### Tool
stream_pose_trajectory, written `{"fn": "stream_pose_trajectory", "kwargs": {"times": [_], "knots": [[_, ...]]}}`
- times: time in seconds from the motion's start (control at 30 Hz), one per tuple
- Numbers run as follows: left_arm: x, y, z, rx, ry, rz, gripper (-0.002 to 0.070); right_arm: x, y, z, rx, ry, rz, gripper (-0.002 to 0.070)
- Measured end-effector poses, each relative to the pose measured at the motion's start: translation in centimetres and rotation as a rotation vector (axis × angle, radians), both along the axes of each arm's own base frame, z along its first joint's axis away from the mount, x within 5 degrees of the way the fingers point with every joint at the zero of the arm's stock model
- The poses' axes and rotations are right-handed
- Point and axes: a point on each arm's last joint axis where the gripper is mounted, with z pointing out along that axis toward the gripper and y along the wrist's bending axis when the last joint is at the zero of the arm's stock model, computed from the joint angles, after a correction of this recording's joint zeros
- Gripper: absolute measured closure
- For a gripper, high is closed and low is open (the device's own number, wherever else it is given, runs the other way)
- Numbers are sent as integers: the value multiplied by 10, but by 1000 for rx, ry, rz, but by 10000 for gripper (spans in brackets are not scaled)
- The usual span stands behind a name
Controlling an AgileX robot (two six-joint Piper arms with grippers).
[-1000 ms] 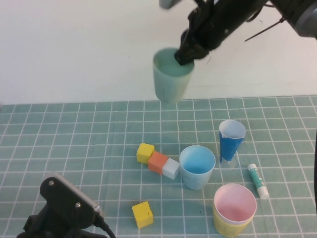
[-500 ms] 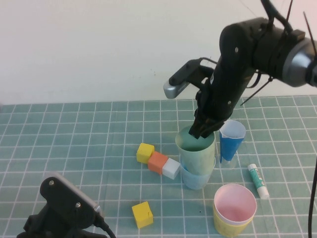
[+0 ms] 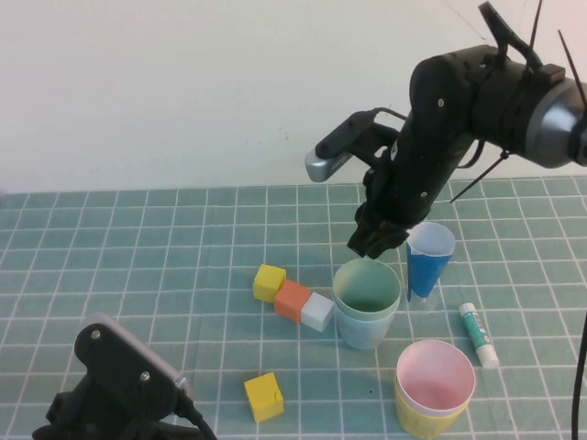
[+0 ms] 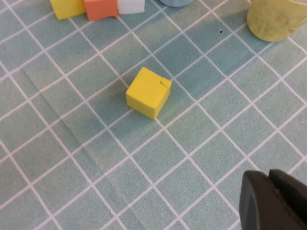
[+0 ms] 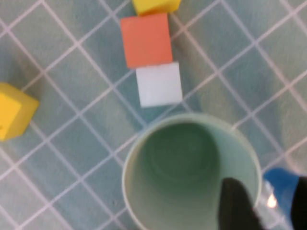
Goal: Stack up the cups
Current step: Place the green cup on the blue cup, then pick up the blue cup
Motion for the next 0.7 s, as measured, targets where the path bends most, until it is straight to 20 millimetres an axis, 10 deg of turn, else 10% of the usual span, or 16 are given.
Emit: {"fn": "stream_pose_trajectory", "kwargs": {"times": [0.43, 0.7], "knots": [[1, -1, 1, -18, -14, -4, 676, -12, -28, 9, -57, 162, -53, 351], [1, -1, 2, -20, -16, -4, 676, -73, -55, 20, -54, 239, -66, 360]]}}
